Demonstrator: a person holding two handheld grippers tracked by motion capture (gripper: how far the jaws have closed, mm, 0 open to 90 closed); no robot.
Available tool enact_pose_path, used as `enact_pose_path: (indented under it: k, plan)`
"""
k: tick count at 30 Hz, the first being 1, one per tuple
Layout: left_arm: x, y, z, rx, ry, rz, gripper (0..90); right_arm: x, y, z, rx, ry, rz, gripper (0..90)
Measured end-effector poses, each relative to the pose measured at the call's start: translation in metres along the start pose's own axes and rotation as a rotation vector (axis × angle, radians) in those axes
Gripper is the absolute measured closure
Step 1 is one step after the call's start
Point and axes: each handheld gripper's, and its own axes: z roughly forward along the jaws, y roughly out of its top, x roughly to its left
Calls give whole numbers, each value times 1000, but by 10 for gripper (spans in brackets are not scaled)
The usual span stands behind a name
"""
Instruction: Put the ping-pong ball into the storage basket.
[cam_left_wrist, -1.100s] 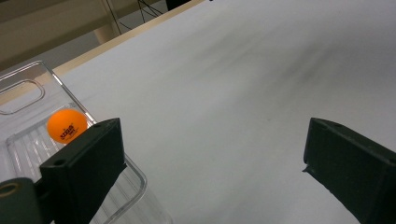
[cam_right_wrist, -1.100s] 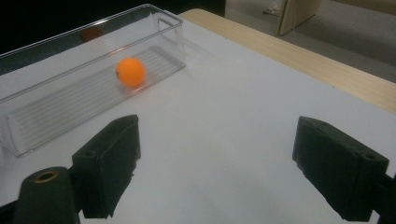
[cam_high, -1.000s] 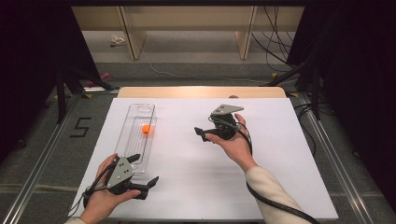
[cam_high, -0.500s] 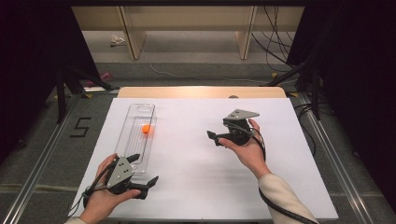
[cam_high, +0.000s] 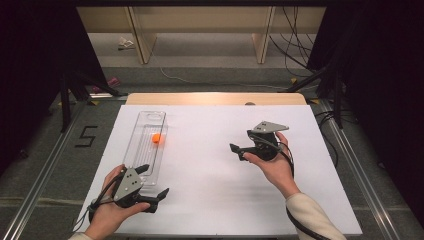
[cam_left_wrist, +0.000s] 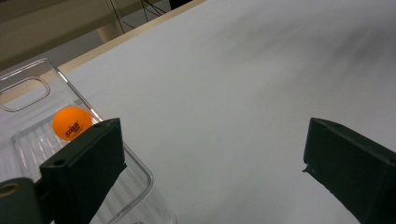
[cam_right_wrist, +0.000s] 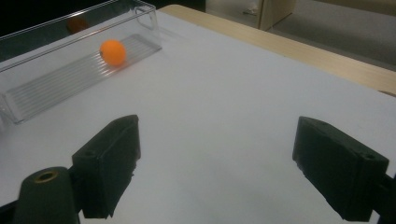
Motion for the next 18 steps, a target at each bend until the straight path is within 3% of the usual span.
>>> enact_pose_path:
  k: [18]
  plan:
    - [1,0,0,2,3,-2,49,-4,-13,-23,-5,-16,12,160]
